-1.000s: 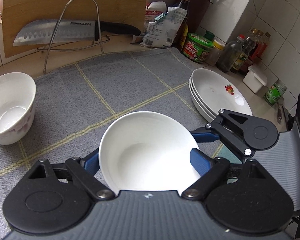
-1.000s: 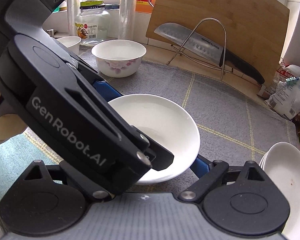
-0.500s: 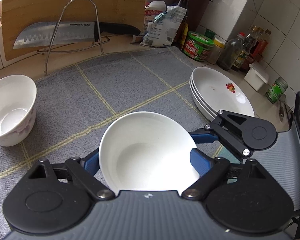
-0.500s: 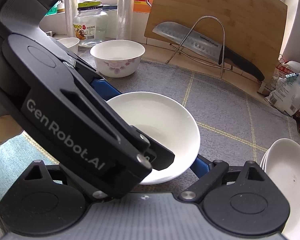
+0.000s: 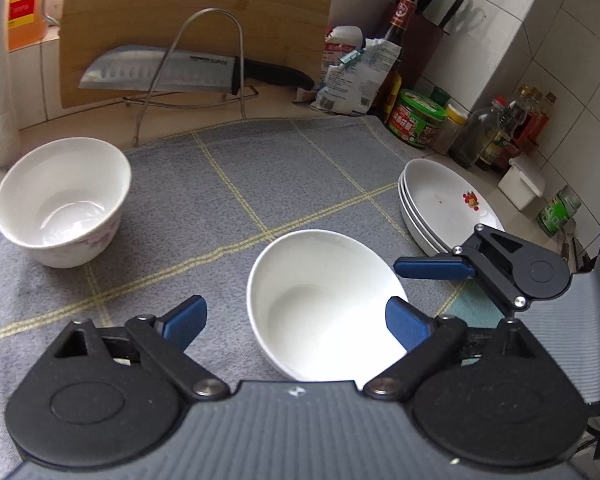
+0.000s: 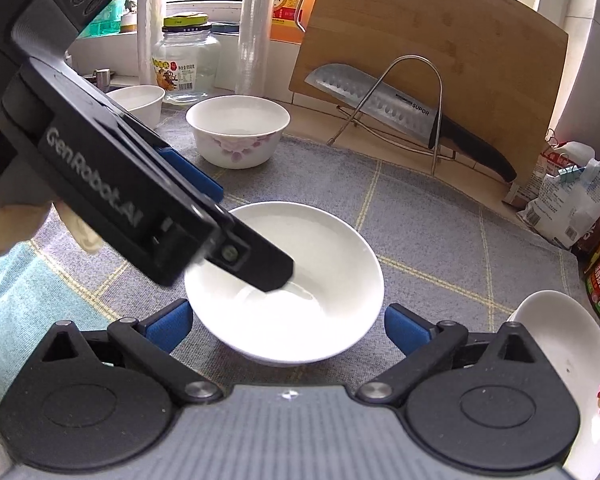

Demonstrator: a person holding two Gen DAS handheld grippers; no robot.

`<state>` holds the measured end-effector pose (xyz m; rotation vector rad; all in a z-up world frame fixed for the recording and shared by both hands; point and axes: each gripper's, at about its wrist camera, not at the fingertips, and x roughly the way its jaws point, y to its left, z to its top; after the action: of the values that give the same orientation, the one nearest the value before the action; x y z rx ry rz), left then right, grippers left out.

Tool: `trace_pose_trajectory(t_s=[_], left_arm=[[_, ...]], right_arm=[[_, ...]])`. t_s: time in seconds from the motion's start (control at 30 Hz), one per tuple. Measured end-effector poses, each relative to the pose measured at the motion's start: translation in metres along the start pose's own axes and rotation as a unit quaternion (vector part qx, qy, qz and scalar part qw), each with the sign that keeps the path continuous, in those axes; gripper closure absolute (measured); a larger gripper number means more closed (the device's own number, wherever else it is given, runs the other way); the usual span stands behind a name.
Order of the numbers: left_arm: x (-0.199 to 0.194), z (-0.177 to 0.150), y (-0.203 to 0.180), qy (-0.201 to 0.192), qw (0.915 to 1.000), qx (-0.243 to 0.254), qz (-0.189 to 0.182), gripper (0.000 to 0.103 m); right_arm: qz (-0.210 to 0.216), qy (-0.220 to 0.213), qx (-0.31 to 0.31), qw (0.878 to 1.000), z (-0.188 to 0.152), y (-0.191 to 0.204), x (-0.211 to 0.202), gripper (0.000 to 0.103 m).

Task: Organize plates and bowls
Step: 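Carry the white bowl with the left tool toward another white bowl, then hold the white bowl above the other bowl with the left tool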

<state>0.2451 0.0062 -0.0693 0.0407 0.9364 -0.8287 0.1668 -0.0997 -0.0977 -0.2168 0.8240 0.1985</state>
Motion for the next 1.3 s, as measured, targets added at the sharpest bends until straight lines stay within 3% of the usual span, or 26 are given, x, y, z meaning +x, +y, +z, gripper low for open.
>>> trace_pose_trajectory(t_s=[0.27,0.43,0.5,0.67,0.9,1.03,1.17,1.3], left_arm=[[-0.059,0.004,0.053,-0.028,0.997,-0.003,0.072,0.004],[-0.073,0.02,0.093,-0.03,0.9953,0.003,0.091,0.005],[-0.071,0.031,0.103,-0.027,0.9942,0.005,0.104,0.005],[-0.056,0.056,0.13,-0.026,0.9951,-0.016,0.094,0.005],[-0.015,0.079,0.16,-0.011,0.9928,-0.071,0.096,0.005],[0.005,0.086,0.167,0.007,0.9913,-0.086,0.099,0.008],[0.018,0.087,0.17,0.034,0.9905,-0.085,0.103,0.021],[0.025,0.087,0.171,0.046,0.9909,-0.078,0.1,0.021]], right_arm=[[-0.001,-0.012,-0.026,1.0,0.035,0.011,-0.009,0.0],[0.001,-0.018,-0.036,0.999,0.068,0.027,0.01,0.0],[0.002,-0.016,-0.041,0.999,0.08,0.033,0.02,0.0],[0.025,0.007,-0.069,0.997,0.098,0.041,0.051,0.0],[0.051,0.03,-0.085,0.995,0.117,0.035,0.096,0.0],[0.063,0.039,-0.084,0.994,0.125,0.031,0.115,0.0],[0.068,0.047,-0.094,0.992,0.131,0.032,0.128,0.0],[0.076,0.048,-0.094,0.992,0.135,0.031,0.138,0.0]])
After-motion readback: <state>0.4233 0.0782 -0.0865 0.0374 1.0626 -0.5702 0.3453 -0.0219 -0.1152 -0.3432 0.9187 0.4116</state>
